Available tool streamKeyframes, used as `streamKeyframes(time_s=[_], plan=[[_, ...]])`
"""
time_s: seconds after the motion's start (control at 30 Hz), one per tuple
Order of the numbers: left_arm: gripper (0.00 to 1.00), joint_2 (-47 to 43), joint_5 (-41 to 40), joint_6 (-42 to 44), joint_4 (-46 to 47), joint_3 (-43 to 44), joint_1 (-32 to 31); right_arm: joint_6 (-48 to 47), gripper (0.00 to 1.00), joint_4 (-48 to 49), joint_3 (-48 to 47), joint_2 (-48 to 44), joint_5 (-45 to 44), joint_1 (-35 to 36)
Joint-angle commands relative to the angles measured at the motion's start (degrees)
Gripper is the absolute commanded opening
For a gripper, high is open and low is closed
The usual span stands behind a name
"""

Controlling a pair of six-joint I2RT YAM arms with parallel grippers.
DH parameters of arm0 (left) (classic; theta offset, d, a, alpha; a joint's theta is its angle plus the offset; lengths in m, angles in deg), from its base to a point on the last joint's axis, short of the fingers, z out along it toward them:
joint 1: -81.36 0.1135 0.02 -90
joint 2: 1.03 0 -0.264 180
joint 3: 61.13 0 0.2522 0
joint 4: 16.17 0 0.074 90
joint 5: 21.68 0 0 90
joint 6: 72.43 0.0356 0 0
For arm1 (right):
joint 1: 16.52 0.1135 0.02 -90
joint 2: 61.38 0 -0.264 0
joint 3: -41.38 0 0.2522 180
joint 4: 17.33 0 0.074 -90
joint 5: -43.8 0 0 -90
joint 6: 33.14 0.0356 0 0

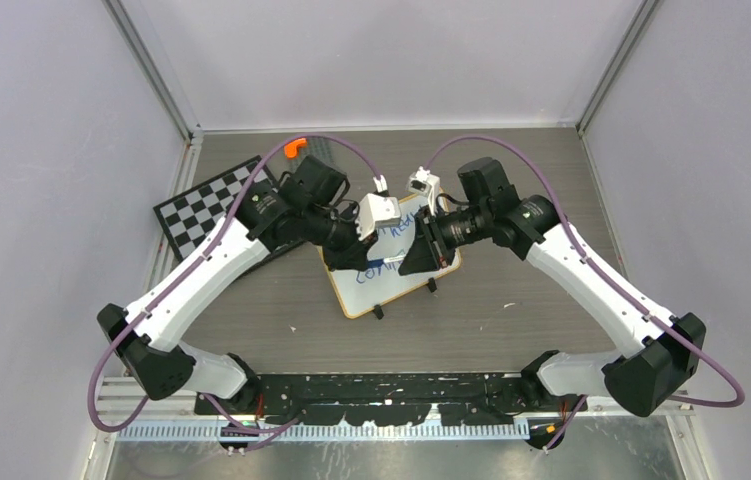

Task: Write a sentence on the whiteboard
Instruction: Insert the whiteboard marker without the cap into the pen cap, then pass from the right arm to the left

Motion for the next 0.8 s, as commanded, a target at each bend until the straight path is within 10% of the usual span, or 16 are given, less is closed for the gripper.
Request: streamKeyframes(time_s=[0.0, 0.23, 0.43, 0.77], plan=[[0.17, -1.5, 1.5, 3.7, 10.3, 4.3, 1.2, 0.3, 0.00, 3.4, -1.2, 0.8, -1.8, -1.3], [0.43, -1.8, 0.6, 6.3, 8.8, 6.0, 4.8, 6.3, 0.00, 13.7, 0.8, -1.3, -3.3, -7.1], [0.60, -3.4, 10.8, -0.3, 13.3, 3.2, 19.9, 11.6, 0.00, 22.4, 3.2, -1.7, -4.6, -11.1], [0.65, -4.2, 33.9, -25.2, 35.8, -6.7, 33.9, 21.7, 0.00, 35.0, 4.4, -0.8, -0.4, -11.8]])
